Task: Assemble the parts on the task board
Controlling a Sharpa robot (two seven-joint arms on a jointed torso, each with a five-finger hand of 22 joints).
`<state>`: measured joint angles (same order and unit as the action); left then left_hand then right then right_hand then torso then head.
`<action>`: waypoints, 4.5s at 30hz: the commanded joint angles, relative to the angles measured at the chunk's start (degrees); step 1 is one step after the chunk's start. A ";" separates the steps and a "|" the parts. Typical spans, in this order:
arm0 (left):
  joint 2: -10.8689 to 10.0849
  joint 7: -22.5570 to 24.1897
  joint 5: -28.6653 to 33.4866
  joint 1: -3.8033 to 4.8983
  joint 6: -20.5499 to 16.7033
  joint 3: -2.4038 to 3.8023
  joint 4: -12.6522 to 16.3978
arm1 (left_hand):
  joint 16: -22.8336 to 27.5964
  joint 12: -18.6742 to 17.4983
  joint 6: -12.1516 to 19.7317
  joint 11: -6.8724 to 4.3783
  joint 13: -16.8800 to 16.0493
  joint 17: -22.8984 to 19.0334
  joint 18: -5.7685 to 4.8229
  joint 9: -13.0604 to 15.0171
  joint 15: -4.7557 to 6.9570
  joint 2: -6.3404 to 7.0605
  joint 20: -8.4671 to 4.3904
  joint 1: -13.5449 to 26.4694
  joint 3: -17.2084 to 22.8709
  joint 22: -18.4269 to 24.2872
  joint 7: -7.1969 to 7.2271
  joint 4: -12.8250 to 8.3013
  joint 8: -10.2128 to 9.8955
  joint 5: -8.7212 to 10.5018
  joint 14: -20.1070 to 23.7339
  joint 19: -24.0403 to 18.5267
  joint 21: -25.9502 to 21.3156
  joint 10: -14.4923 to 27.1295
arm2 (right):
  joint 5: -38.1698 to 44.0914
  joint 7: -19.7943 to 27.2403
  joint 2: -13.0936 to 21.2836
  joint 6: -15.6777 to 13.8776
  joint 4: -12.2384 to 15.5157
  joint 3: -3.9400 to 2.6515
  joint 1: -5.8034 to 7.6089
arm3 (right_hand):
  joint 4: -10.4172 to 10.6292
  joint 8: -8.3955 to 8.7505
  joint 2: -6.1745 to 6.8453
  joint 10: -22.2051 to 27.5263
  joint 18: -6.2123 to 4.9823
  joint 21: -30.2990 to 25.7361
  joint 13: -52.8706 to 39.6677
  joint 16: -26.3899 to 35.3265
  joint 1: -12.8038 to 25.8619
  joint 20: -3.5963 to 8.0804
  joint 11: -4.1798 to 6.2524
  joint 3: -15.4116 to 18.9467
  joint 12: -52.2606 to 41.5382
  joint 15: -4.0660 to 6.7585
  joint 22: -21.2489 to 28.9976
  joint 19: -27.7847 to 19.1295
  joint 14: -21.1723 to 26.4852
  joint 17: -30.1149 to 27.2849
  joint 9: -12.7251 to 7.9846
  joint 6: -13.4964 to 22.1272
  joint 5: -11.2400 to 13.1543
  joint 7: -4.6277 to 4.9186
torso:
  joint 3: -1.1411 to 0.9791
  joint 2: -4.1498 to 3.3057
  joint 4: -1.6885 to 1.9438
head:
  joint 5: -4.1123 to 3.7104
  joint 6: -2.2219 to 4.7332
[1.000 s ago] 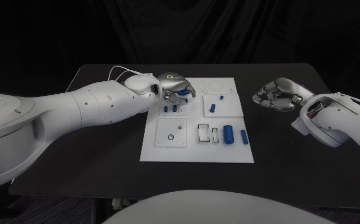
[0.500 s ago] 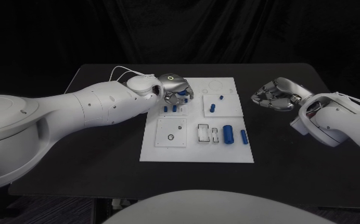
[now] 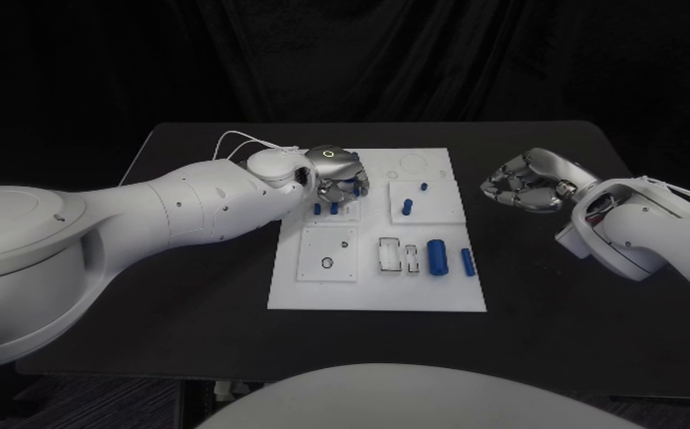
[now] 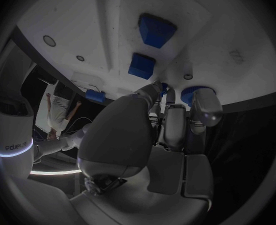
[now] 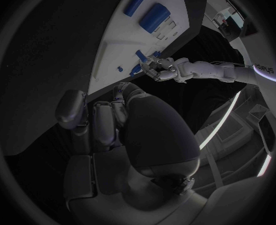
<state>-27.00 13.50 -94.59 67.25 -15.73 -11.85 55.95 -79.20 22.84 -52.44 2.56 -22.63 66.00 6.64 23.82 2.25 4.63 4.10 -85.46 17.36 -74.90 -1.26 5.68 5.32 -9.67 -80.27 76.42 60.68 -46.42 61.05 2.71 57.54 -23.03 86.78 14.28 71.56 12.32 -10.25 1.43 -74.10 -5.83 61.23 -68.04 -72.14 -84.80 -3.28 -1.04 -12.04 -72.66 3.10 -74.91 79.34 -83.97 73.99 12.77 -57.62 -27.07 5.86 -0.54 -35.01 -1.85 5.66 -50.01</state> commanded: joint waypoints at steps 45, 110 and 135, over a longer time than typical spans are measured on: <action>-11.02 -1.97 -0.31 3.14 -6.70 0.09 12.18 | -0.39 1.08 -5.10 -2.02 -0.85 0.19 -0.94 0.54 1.66 -0.49 -1.58 -0.28 0.94 -4.12 -2.14 -1.64 0.98 -1.72 -1.14 2.49 3.54 -7.41 | 0.28 -0.90 0.03 0.83 -0.26 -0.03 -0.15 | -0.04 0.31 -0.02 0.37 -0.40 -0.67 0.20 0.48 0.57 -0.04 -0.06 -0.54 0.47 -0.27 -0.91 -0.32 -1.05 -0.29 0.12 0.22 -0.31 -0.04 | -0.22 0.21 0.31 | 0.31 0.01; -8.81 -3.39 -0.31 0.15 -3.24 -0.24 7.69 | 0.05 0.09 -4.59 -1.56 -0.43 -0.51 -1.03 0.35 1.42 -0.34 -1.47 -0.05 1.02 -4.38 -2.43 -1.71 0.29 -1.11 -1.04 2.57 3.58 -8.14 | 0.28 -0.98 0.37 0.95 -0.13 -0.03 -0.36 | -0.19 0.40 -0.01 0.44 -0.42 -0.90 0.22 0.56 0.51 -0.05 -0.09 -0.81 0.51 -0.30 -0.86 -0.38 -1.00 -0.36 0.16 0.30 -0.29 -0.01 | -0.21 0.14 0.44 | -0.23 0.01; -8.77 -4.52 -0.31 -0.12 -2.27 -0.23 7.40 | 2.33 -6.40 5.12 0.38 2.53 -4.37 -0.38 -2.90 -0.12 1.46 -0.03 2.02 0.05 -3.54 0.79 0.02 -1.81 4.12 0.89 0.78 -0.90 -2.98 | 0.28 -1.21 0.23 1.21 -0.16 -0.03 -0.37 | -0.26 0.42 0.00 0.46 -0.42 -0.87 0.24 0.58 0.48 -0.05 -0.09 -0.88 0.52 -0.30 -0.89 -0.36 -1.00 -0.37 0.17 0.31 -0.29 0.00 | -0.22 0.21 0.46 | -0.19 0.01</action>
<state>-35.80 9.07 -94.80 67.24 -18.57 -12.11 63.27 -77.16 16.62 -47.69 2.92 -20.17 61.75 6.64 21.01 2.14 6.15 3.81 -83.96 17.32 -74.91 -0.41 5.38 3.82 -5.89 -79.74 77.51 60.08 -49.72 61.06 2.44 57.76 -22.15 86.57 14.29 71.32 12.00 -10.03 1.43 -74.10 -5.83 60.56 -67.85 -71.88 -84.80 -3.28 -1.04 -12.67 -72.40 3.10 -74.92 79.34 -83.97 73.70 12.88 -57.62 -27.04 5.86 -0.75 -34.79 -1.34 5.39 -50.01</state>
